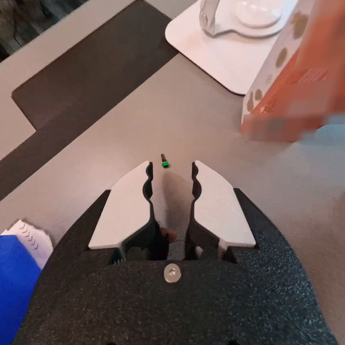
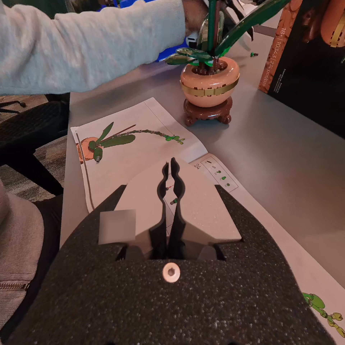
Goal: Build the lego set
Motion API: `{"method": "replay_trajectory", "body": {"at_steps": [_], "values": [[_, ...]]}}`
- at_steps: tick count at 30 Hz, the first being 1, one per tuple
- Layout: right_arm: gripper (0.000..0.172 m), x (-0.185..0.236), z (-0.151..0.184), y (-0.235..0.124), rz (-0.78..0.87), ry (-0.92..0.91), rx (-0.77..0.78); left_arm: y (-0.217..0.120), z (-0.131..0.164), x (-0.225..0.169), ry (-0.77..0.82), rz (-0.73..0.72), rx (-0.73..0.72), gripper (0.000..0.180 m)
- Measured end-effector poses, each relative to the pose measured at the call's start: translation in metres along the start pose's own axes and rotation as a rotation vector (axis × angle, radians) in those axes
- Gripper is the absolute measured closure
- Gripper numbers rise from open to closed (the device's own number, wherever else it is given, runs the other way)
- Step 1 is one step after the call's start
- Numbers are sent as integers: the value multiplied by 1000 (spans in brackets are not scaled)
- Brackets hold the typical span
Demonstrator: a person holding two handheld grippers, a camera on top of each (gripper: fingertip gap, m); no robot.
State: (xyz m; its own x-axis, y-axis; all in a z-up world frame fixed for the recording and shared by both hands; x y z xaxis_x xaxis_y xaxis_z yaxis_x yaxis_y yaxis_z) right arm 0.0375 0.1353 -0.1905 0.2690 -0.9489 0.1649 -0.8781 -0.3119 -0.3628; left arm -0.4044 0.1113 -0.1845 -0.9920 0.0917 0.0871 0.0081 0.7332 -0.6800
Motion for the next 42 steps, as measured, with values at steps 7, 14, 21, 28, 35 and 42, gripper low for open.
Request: {"method": "replay_trajectory", "body": {"at_steps": [7, 14, 21, 28, 35, 42], "values": [[170, -7, 3, -3, 1, 32, 6, 30, 0, 13, -149, 33, 33, 179], [170, -3, 0, -4, -22, 30, -7, -23, 12, -2, -182, 6, -97, 180], [169, 19, -13, -2, -75, -48, -28, -143, 11, -64, -301, 180, -629, 180], [149, 56, -43, 3, -217, 20, -301, -180, 31, -221, -423, 530, -1106, 180], [146, 66, -49, 11, -418, 368, -430, -140, 35, -302, -597, 822, -1055, 180], [153, 61, -46, 15, -483, 407, -421, -133, 33, -317, -550, 835, -1018, 180]]}}
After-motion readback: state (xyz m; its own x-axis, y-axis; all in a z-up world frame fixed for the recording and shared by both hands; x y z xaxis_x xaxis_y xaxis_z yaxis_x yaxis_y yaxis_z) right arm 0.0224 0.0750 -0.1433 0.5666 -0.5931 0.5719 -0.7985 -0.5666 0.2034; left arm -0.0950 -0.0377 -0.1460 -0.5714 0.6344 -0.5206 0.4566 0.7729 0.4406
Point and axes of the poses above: each gripper's, where its closed fingertips meet, y out along the fingers, z out of its underside, x = y × z across the jaws, the point moved 10 cm from there along -y, back along the fingers, and after that the axes turned 1 degree about -x, right-handed, at the moved point
